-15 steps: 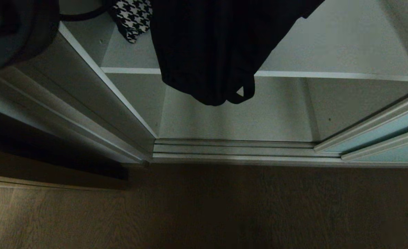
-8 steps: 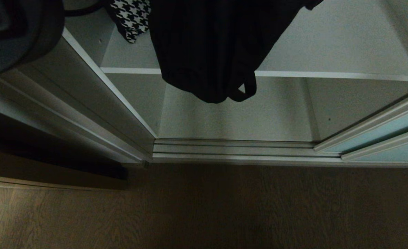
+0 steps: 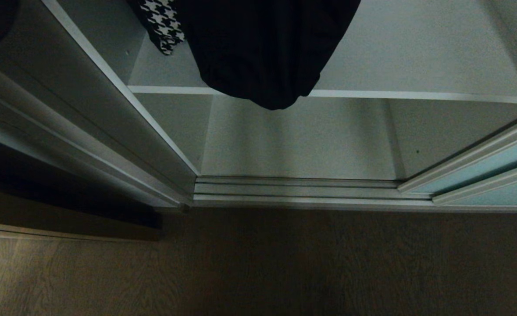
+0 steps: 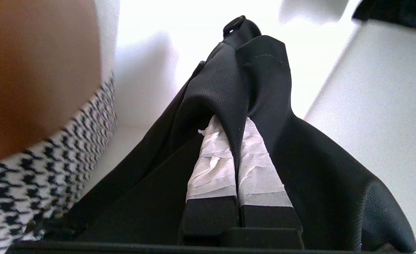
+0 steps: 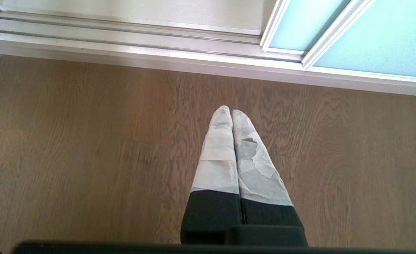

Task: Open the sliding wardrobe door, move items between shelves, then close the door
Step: Place the bag on the higher shelf

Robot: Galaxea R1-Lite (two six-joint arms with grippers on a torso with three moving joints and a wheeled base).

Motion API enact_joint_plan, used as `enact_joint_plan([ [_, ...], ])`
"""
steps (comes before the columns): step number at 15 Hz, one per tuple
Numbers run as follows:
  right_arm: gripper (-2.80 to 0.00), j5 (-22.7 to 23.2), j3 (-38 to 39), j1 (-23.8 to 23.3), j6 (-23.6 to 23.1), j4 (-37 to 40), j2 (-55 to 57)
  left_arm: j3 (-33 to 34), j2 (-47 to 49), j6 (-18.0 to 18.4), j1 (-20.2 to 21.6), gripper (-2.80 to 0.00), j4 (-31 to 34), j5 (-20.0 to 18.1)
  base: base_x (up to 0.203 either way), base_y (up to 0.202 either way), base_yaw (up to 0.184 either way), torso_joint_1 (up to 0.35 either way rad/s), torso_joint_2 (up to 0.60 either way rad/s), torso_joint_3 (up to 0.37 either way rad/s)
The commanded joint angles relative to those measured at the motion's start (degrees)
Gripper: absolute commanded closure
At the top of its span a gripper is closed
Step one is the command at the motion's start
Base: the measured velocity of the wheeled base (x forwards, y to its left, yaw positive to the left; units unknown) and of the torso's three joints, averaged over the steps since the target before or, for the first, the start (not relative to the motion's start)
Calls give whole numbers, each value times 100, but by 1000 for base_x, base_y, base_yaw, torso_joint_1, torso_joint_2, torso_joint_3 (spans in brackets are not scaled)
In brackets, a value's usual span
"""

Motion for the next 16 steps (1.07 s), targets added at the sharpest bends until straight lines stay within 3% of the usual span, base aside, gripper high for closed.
enact_joint_plan([
  [1,0,2,0,2,-3,0,-18,1,-12,-6,1,0,-29,12,0,0,0,0,0,0],
  [10,0,2,0,2,-3,0,-18,1,193,2,-87,0,-266,-27,0,0,0,0,0,0],
  [16,0,2,0,2,-3,0,-18,1,274,8,-87,0,-304,-211,186,0,0,4,2,2],
])
